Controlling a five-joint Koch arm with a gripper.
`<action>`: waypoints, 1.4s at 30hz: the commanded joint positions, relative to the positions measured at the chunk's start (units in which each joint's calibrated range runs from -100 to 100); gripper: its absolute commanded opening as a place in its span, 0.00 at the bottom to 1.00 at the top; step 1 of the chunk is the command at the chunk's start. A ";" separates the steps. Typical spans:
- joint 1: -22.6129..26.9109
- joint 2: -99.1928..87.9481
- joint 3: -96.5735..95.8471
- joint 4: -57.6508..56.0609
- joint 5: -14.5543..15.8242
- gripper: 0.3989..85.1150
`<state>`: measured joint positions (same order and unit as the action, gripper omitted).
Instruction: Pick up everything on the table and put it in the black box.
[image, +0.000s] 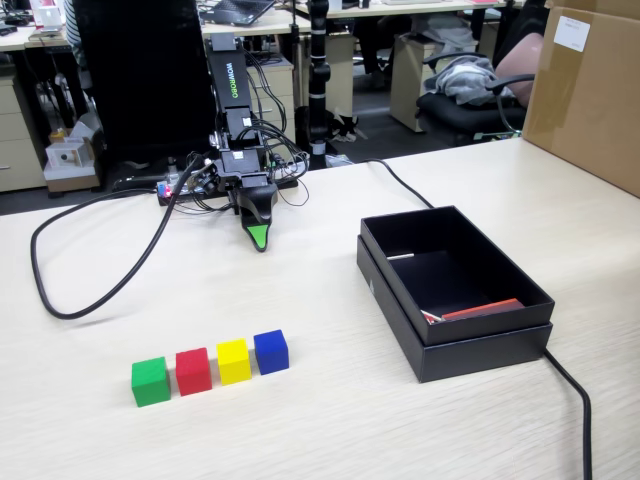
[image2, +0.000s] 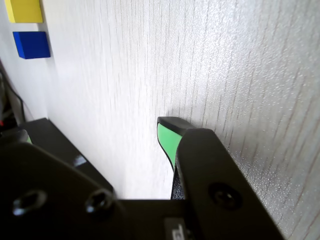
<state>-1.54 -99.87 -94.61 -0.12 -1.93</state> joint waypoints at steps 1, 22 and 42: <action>-0.10 -0.13 -1.49 -1.48 -0.39 0.58; -2.15 0.10 7.58 -11.16 -0.98 0.57; -11.97 78.36 98.15 -48.13 -6.89 0.52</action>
<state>-12.38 -28.16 -3.97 -47.74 -6.57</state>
